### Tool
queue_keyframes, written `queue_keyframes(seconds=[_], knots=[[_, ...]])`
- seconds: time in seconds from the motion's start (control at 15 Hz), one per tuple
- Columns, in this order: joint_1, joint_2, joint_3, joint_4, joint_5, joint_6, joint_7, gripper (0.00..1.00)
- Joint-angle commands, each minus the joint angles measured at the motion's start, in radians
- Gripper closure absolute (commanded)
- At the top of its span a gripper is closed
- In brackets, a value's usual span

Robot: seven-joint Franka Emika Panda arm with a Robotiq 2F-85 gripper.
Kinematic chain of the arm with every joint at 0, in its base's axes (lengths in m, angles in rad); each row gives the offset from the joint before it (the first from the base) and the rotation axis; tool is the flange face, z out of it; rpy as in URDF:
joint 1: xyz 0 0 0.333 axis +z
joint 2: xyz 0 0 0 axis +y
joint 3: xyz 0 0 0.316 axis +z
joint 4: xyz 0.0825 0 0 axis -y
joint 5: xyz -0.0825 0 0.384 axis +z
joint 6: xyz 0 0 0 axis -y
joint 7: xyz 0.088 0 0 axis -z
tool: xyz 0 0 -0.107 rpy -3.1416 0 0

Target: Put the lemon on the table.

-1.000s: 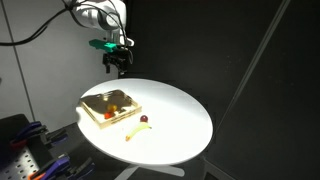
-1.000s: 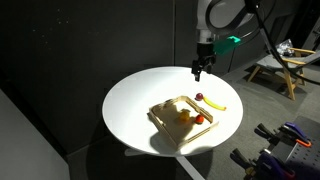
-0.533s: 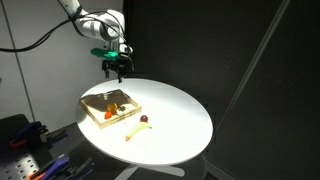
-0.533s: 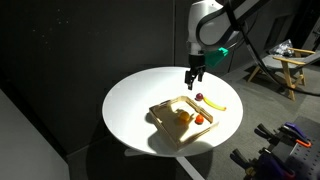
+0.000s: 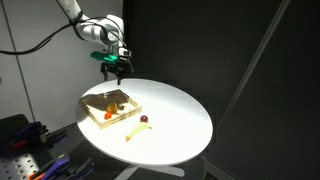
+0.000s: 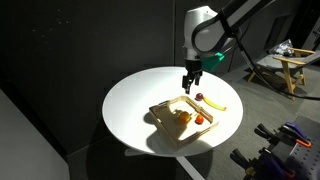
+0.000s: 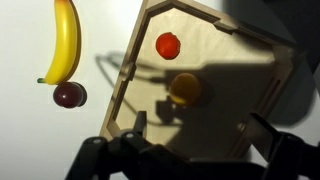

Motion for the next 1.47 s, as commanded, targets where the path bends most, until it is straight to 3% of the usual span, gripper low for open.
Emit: queue_keyframes(seconds=[0.0, 0.53, 1.07, 1.4], knots=[[0.007, 0.0, -0.007, 0.001, 0.003, -0.002, -0.002, 0.0], [0.013, 0.021, 0.001, 0.003, -0.004, 0.03, -0.035, 0.0], [0.01, 0.095, 0.01, 0.017, -0.007, 0.083, -0.158, 0.0], [0.022, 0.158, 0.0, 0.035, -0.026, 0.106, -0.166, 0.0]])
